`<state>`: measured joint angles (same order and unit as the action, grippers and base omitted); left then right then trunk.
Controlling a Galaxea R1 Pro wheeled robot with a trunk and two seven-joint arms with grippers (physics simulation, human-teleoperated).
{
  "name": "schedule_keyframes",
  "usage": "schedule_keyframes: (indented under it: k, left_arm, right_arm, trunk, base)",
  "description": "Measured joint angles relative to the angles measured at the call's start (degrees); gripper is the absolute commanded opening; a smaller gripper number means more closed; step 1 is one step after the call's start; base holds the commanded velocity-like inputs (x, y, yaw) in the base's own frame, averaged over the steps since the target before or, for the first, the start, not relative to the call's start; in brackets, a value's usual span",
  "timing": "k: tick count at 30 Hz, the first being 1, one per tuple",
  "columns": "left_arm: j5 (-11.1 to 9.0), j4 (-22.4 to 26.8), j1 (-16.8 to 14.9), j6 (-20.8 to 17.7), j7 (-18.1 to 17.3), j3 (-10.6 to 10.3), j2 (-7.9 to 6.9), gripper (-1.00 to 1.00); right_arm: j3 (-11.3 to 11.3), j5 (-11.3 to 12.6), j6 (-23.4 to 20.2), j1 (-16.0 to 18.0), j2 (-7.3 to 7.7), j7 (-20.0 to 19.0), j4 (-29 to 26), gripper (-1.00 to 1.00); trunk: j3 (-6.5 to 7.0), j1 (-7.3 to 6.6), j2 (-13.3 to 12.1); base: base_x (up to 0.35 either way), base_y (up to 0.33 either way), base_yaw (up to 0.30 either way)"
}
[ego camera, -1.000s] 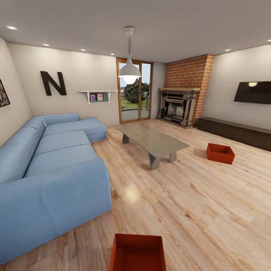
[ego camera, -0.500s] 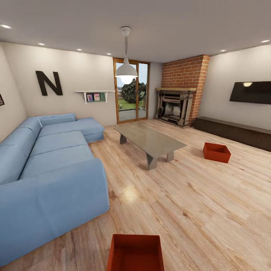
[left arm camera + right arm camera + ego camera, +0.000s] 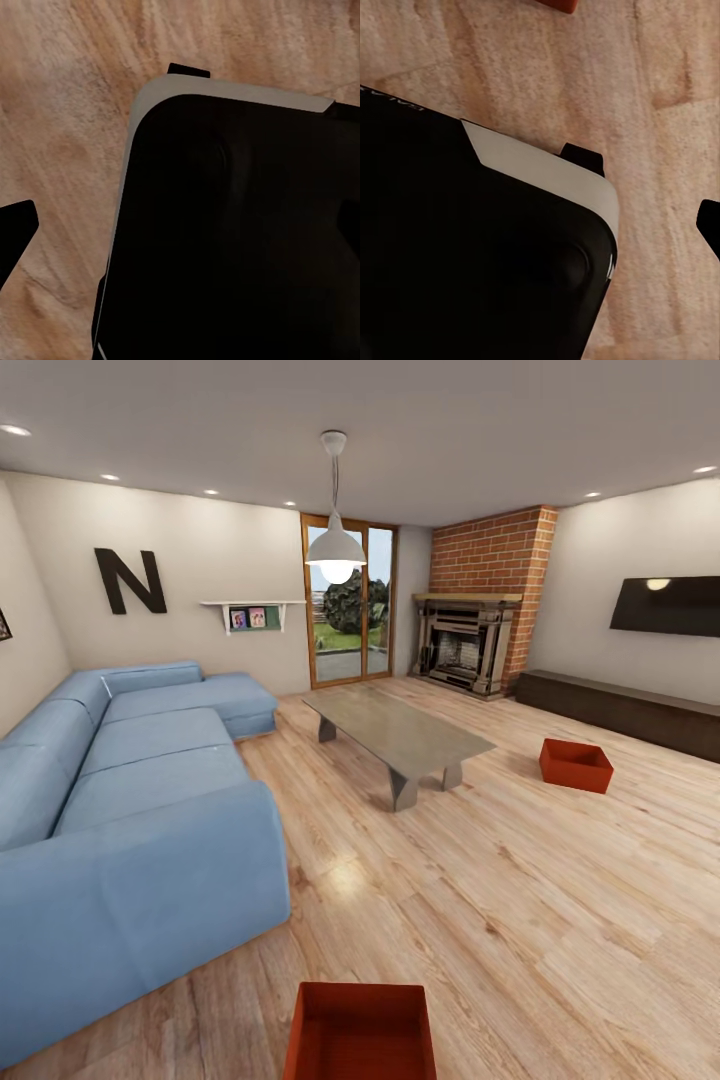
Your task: Move the two storage containers from the living room to the garage. In the garage, place one container on the floor and stack the other container on top of it (either order is fine).
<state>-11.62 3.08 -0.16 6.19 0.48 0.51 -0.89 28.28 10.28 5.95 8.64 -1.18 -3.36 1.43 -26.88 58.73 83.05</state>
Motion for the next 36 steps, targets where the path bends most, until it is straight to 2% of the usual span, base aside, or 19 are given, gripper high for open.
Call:
schedule_keyframes:
  k: [36]
  left_arm:
    - [0.00,-0.01,0.00,0.00,0.00,-0.02,0.01,1.00]
  right_arm:
    - [0.09,-0.08,0.07,0.00,0.08,0.00,0.00,1.00]
  trunk:
    - [-3.00,0.00,0.00]
  base:
    - [0.000,0.000,0.000]
